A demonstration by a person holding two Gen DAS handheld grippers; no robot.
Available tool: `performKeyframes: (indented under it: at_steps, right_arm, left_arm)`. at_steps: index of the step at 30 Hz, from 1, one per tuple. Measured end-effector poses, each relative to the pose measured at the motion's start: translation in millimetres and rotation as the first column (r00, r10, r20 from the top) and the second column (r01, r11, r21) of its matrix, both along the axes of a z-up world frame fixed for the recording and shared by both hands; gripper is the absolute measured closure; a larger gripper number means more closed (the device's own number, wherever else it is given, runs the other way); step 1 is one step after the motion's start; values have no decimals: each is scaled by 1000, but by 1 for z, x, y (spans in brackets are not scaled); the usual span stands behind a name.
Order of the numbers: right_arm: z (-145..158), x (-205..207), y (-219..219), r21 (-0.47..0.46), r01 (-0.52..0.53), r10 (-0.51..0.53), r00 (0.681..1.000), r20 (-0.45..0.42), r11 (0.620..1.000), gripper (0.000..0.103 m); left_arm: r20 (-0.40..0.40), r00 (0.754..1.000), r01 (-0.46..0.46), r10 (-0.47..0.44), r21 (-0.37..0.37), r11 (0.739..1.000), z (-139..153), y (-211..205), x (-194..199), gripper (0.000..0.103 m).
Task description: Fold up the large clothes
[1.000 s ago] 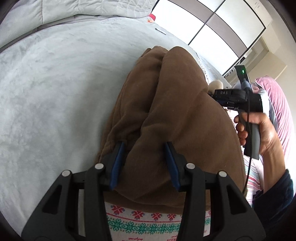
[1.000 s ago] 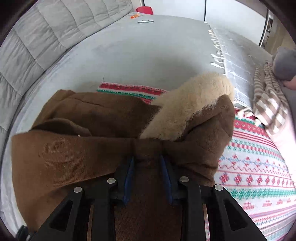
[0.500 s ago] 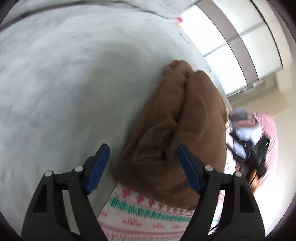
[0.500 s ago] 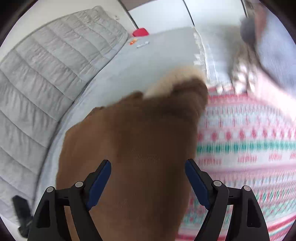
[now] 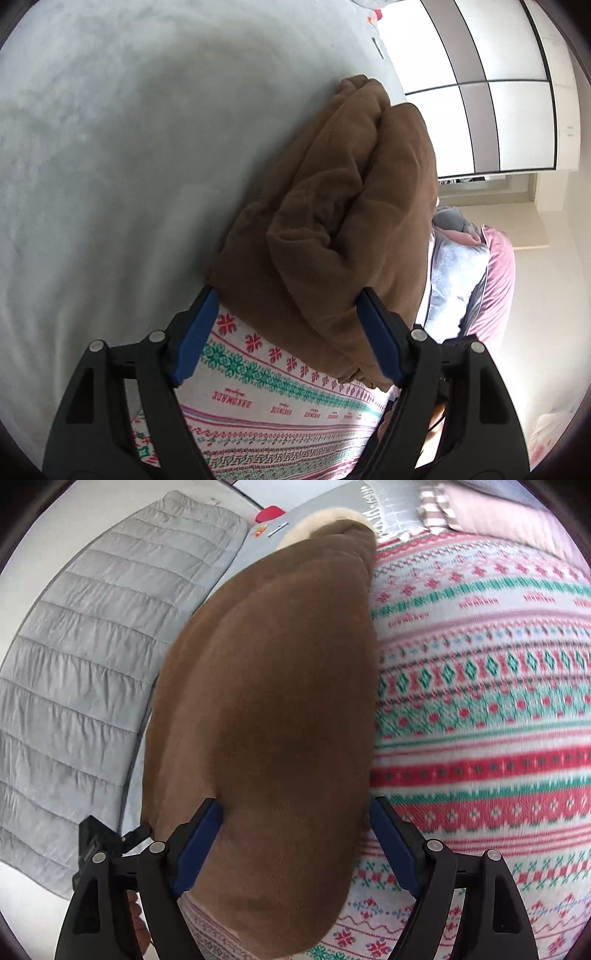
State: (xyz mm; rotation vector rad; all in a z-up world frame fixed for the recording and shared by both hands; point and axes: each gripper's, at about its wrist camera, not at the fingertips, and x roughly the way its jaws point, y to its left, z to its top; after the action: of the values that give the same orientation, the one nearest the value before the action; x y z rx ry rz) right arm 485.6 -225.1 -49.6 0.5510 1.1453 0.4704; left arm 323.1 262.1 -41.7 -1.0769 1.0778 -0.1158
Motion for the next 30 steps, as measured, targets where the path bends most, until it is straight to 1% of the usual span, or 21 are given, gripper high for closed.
performKeyframes:
  at_steps: [1, 3, 5, 10, 14, 15, 17, 18, 20, 22, 24, 25, 26, 27, 29, 30]
  right_arm:
    - [-3, -1, -2, 16, 12, -12, 1000, -2, 1000, 18]
    - [-8, -4, -7, 45, 31, -30, 999, -13, 999, 17]
    - [-12, -7, -11, 74, 43, -41, 999, -21, 996, 17]
    - [-21, -22, -19, 88, 67, -68, 998, 11, 994, 14]
    - [-34, -24, -25, 155, 93, -92, 996, -18, 984, 11]
    - [-36, -21, -24, 159, 94, -92, 996, -14, 983, 10]
    - [-36, -22, -23, 149, 84, -86, 996, 7, 985, 10]
    - [-36, -23, -25, 144, 81, -84, 996, 16, 986, 10]
    - [-35, -20, -18, 153, 79, -82, 996, 15, 985, 10]
    - [-37, -21, -22, 172, 82, -85, 996, 11, 982, 10]
    - [-38, -23, -24, 176, 88, -93, 995, 19, 980, 10]
    - [-39, -24, -25, 178, 88, -94, 995, 25, 980, 10]
    - [-40, -25, -26, 178, 87, -93, 995, 30, 980, 10]
    - [-41, -27, -28, 177, 86, -93, 995, 34, 980, 10]
    - [-41, -27, -27, 177, 85, -93, 995, 37, 981, 10]
    - [-41, -27, -27, 178, 84, -92, 995, 37, 980, 10]
  left_arm:
    - [8, 1000, -3, 3, -4, 1000, 1, -1, 1, 23]
    - [26, 1000, 2, -2, 0, 1000, -1, -2, 6, 18]
    - [12, 1000, 14, -14, 25, 1000, -6, -5, 10, 13]
    - [3, 1000, 3, -3, 4, 1000, -11, -4, 9, 10]
    - [32, 999, -15, 15, 18, 1000, -12, -6, 16, 9]
    - [47, 999, -26, 25, 27, 999, -10, -6, 17, 21]
    - [85, 996, -39, 35, 55, 998, -2, -9, 17, 38]
    - [99, 994, -40, 33, 72, 997, 3, -10, 15, 44]
    - [130, 991, -38, 23, 118, 992, 15, -15, 13, 49]
    - [162, 987, -44, 24, 124, 991, 24, -18, 11, 52]
    - [177, 984, -40, 14, 140, 989, 26, -16, 11, 52]
    - [171, 985, -39, 15, 143, 989, 23, -15, 11, 51]
    - [161, 987, -43, 21, 134, 990, 19, -14, 12, 47]
    - [145, 989, -51, 36, 103, 993, 11, -10, 13, 40]
    - [136, 989, -66, 63, 19, 998, -4, -3, 13, 34]
    - [135, 988, -74, 74, -7, 997, -9, -1, 14, 30]
